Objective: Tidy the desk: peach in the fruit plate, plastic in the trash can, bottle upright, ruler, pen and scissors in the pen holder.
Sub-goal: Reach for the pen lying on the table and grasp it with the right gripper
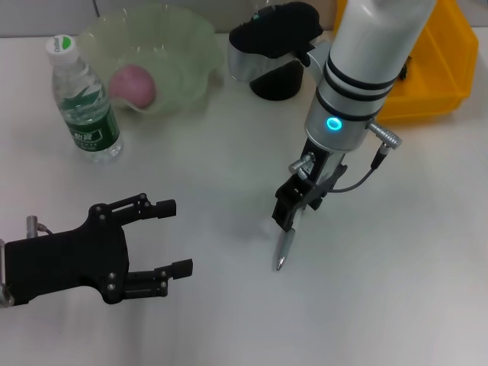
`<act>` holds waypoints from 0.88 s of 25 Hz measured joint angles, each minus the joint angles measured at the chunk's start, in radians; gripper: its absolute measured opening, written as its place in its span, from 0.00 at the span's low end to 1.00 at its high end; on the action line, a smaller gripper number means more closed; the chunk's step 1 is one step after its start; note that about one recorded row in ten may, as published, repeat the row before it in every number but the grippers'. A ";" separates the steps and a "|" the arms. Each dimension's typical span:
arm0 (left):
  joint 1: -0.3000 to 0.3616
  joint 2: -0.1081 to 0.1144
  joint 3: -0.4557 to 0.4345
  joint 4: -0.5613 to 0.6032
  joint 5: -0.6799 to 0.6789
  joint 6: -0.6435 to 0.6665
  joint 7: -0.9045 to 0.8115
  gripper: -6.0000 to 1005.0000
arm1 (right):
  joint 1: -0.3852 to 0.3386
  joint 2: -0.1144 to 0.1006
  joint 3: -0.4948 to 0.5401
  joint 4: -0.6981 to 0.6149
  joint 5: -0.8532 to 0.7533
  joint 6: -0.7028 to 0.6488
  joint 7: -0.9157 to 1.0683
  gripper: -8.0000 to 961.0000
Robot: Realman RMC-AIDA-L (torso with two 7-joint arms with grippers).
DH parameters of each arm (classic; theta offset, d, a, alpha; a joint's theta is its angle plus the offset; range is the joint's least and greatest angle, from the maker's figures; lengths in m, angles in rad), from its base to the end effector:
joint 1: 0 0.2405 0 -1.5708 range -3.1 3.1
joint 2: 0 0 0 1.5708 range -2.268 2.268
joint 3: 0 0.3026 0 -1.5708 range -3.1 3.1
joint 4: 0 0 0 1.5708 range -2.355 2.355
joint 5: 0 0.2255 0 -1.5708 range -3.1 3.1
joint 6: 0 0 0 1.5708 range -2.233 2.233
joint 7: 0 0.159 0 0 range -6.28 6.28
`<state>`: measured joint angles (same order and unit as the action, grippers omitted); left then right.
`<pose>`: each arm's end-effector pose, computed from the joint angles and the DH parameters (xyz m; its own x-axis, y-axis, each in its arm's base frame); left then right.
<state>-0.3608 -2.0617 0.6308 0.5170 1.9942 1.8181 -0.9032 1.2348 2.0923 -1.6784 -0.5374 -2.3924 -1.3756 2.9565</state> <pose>-0.3382 0.2723 -0.0400 0.7923 0.0997 0.6019 0.2321 -0.9617 -0.1462 0.1279 0.4316 -0.1437 0.4919 -0.7646 0.4165 -0.6246 -0.6432 -0.4429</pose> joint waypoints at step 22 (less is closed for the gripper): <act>-0.019 0.000 0.005 0.000 0.000 0.000 0.024 0.83 | 0.004 0.000 -0.020 0.033 0.007 0.036 0.001 0.64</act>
<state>-0.3800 -2.0616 0.6358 0.5169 1.9942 1.8177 -0.8794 1.2386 2.0924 -1.6981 -0.5042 -2.3854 -1.3401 2.9575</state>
